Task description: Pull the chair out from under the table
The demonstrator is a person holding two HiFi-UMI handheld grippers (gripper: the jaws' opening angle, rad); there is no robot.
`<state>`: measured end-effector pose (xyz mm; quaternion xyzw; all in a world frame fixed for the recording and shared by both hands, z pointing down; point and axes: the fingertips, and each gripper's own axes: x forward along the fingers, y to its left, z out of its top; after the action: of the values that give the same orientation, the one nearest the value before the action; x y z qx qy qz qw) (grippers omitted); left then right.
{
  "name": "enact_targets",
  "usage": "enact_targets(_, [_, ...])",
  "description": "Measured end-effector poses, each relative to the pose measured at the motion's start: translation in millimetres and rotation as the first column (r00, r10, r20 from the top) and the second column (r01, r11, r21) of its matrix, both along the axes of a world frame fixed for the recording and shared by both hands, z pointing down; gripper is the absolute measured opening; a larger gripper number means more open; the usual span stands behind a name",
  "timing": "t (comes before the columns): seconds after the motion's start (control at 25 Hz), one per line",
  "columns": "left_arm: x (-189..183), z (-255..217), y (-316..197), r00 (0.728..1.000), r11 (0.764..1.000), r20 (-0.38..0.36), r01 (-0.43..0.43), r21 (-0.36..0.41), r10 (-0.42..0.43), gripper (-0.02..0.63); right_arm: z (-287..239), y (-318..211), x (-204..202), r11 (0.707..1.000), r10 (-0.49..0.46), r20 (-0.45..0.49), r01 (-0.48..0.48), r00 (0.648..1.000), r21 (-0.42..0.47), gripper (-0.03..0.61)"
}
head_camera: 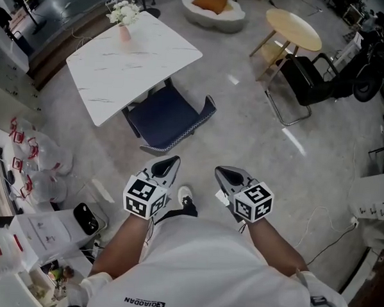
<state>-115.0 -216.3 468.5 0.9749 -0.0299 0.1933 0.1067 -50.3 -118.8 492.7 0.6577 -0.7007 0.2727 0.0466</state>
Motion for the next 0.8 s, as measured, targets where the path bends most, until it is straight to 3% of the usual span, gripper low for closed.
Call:
enact_targets(0.36, [33, -4, -74, 1.0, 1.0, -0.025, 0.015, 0.021, -0.015, 0.003, -6, -82, 40, 1.0, -0.026, -0.046, 0.027, 0.999, 0.005, 0.006])
enact_targets(0.8, [37, 1, -133, 0.996, 0.996, -0.016, 0.089, 0.021, -0.089, 0.003, -11, -148, 59, 0.994, -0.107, -0.06, 0.107, 0.992, -0.005, 0.006])
